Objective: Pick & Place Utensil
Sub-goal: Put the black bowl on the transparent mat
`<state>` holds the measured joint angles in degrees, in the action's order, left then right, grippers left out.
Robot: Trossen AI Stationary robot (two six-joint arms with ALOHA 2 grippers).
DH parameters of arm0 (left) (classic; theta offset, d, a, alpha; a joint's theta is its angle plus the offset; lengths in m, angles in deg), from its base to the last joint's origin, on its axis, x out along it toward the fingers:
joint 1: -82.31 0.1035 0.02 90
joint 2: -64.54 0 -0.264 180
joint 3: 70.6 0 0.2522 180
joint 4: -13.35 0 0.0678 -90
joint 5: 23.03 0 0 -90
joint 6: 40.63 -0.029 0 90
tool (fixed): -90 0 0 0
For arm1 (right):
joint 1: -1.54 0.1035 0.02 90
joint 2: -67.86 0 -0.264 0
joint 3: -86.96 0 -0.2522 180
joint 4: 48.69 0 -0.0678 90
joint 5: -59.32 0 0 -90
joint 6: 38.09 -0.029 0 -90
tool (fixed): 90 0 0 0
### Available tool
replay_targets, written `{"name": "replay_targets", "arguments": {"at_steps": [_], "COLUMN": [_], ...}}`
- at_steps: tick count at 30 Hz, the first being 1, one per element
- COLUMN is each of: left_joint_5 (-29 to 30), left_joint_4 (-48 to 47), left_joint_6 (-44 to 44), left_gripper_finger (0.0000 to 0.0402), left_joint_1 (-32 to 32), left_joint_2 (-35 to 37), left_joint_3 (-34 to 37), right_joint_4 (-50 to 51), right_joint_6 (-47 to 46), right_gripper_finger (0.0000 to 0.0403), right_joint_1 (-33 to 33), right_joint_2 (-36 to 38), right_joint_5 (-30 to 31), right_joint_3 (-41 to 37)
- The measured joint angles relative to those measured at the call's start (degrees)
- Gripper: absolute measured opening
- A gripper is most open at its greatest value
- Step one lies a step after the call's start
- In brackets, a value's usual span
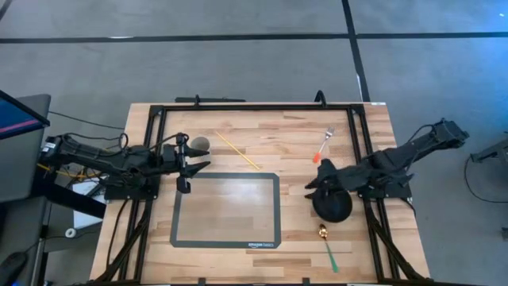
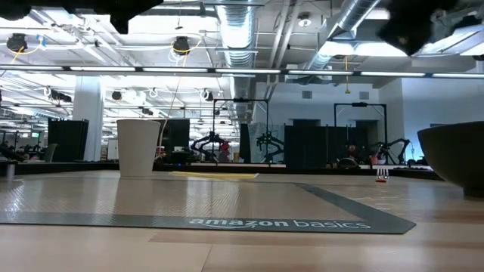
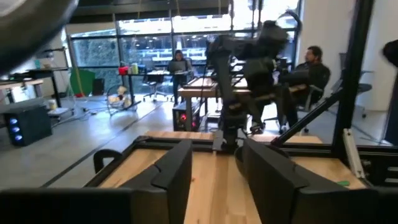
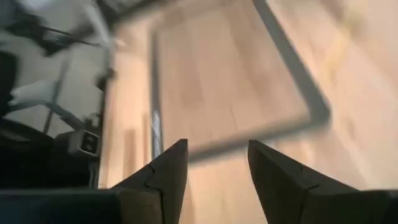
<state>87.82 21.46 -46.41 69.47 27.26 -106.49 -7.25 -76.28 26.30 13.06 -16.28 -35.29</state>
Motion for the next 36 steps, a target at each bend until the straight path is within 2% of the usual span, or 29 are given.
{"name": "replay_targets", "arguments": {"at_steps": [5, 9, 17, 21, 30, 33, 36], "left_joint_5": [0.18, 0.23, 0.31, 0.31, 0.31, 0.31, 0.31], "left_joint_4": [0.04, 0.04, 0.06, 0.06, 0.04, 0.06, 0.06], "left_joint_6": [0.0, 0.0, 0.02, 0.02, 0.02, 0.02, 0.04], "left_gripper_finger": [0.0156, 0.0153, 0.0148, 0.0149, 0.015, 0.015, 0.015], "left_joint_1": [-0.02, -0.01, -0.02, 0.0, 0.0, 0.0, -0.01], "left_joint_2": [0.02, 0.02, 0.02, 0.02, 0.02, 0.02, 0.02], "left_joint_3": [0.0, 0.0, 0.0, 0.0, 0.0, 0.0, 0.0], "right_joint_4": [7.65, 9.78, 11.75, 12.97, 12.74, 12.73, 12.69], "right_joint_6": [-15.54, -19.19, -28.99, -32.07, -34.05, -35.46, -35.13], "right_gripper_finger": [0.0164, 0.0155, 0.0139, 0.0137, 0.0132, 0.0112, 0.007], "right_joint_1": [2.42, 3.47, 3.39, 3.36, 2.95, 2.16, 1.3], "right_joint_2": [-6.48, -11.28, -17.62, -19.99, -25.04, -26.15, -26.32], "right_joint_5": [0.17, -2.38, -2.9, -5.16, -5.43, -6.59, -9.88], "right_joint_3": [0.92, 0.89, 0.86, 0.85, 0.85, 0.85, 0.85]}}
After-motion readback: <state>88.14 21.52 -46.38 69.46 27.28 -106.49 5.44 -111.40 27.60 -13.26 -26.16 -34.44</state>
